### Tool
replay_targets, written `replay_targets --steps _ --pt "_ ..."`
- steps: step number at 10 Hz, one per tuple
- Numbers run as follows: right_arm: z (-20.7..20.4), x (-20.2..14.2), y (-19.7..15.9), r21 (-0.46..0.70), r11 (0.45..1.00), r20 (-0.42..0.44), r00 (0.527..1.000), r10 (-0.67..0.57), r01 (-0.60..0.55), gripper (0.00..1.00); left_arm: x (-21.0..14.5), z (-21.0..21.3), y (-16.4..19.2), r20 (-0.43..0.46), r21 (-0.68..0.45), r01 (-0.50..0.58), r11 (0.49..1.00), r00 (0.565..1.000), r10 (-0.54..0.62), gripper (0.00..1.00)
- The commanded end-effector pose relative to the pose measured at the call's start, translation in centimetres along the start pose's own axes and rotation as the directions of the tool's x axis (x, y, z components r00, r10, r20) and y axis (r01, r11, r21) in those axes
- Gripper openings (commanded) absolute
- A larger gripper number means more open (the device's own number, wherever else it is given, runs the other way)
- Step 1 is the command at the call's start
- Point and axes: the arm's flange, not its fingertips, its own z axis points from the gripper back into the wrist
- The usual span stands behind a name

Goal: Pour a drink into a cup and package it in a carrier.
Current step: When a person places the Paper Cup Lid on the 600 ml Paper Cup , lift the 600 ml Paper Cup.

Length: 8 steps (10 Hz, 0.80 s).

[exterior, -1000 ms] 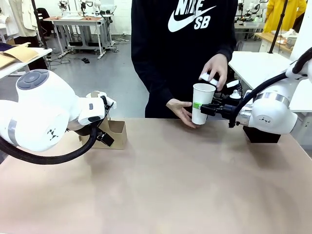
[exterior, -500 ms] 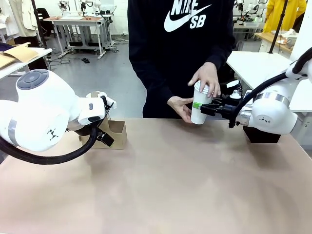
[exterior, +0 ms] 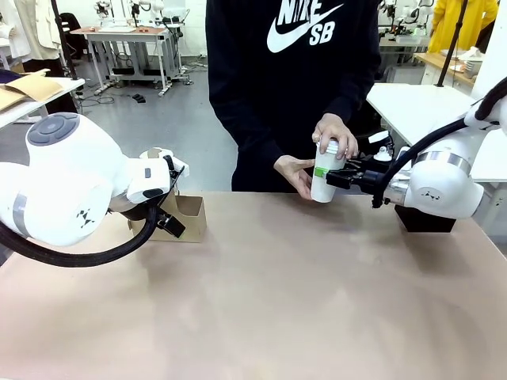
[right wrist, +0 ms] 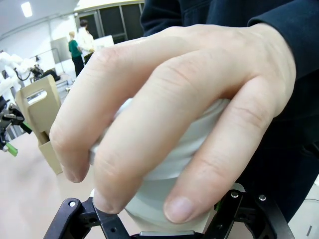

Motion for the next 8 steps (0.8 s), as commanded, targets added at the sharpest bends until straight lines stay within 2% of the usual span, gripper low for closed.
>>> replay_targets --steps 1,8 --pt "-0.24 0.54 0.38 -0.004 1.000 0.015 1.000 -0.003 0.003 0.80 -0.03 0.02 0.07 0.001 -0.002 -0.002 1.000 1.000 0.002 1.00" --pt "-0.24 0.54 0.38 -0.004 1.000 0.015 1.000 -0.003 0.003 0.80 -0.03 0.02 0.07 0.001 -0.002 -0.002 1.000 1.000 0.002 1.00"
